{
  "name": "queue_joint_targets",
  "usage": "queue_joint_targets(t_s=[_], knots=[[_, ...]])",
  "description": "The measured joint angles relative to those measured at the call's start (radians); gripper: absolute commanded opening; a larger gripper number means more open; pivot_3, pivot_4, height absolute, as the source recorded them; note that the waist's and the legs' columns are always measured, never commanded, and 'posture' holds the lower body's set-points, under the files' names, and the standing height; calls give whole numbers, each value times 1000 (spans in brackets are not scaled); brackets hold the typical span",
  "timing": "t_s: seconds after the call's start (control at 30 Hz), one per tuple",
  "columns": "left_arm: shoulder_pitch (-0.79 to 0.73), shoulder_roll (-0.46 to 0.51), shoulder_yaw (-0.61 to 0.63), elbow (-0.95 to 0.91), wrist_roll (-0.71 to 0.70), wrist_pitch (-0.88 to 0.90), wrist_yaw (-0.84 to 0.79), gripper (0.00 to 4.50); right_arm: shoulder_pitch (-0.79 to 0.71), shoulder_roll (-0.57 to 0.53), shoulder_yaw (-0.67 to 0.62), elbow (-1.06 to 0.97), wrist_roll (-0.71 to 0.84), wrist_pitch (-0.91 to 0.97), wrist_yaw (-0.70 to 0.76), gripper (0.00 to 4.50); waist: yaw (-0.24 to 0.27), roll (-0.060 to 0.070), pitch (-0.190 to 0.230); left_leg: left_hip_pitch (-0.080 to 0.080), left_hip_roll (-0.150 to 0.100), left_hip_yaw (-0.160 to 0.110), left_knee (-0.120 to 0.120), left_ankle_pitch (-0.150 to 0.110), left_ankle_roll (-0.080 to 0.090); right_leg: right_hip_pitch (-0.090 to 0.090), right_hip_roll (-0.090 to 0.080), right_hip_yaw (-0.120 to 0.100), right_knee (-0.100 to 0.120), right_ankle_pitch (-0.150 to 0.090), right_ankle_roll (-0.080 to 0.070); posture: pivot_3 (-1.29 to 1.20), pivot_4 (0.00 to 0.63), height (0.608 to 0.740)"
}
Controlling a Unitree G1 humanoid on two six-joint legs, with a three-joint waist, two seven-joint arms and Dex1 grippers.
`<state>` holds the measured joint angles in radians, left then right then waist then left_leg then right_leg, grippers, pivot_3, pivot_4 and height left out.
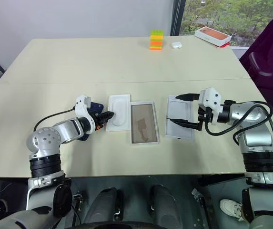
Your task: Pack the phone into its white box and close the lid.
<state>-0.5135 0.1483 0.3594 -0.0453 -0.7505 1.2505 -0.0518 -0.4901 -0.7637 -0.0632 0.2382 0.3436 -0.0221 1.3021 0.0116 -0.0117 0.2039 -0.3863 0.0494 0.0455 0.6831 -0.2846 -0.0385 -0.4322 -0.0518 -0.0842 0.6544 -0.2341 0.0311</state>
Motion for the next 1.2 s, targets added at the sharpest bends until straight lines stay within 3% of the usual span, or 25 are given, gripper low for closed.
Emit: queue_joint_targets(t_s=[0.33,0.6,0.93,1.2], knots=[[-1,5,58,-1,-36,45,-5,50,4,0,0,-11,5,14,-3,4500,-2,0,0,0,0,0,0,0,0,0,0,0,0,0,0,0,150,740],[-44,24,139,0,-94,57,-8,50,61,41,34,-221,58,179,-50,4500,-1,0,0,-1,0,-1,0,0,0,0,0,0,0,0,0,0,150,740],[-45,147,58,-5,-66,19,-71,50,128,77,194,-445,9,306,-145,4500,0,-2,0,-2,0,-1,-1,0,0,-1,0,-1,-2,0,0,0,150,740],[-37,184,1,-9,-38,-22,-115,50,116,80,338,-433,-121,362,-192,4500,1,-4,-1,-2,0,-2,-1,0,0,-1,0,-1,-2,0,0,0,150,740]])
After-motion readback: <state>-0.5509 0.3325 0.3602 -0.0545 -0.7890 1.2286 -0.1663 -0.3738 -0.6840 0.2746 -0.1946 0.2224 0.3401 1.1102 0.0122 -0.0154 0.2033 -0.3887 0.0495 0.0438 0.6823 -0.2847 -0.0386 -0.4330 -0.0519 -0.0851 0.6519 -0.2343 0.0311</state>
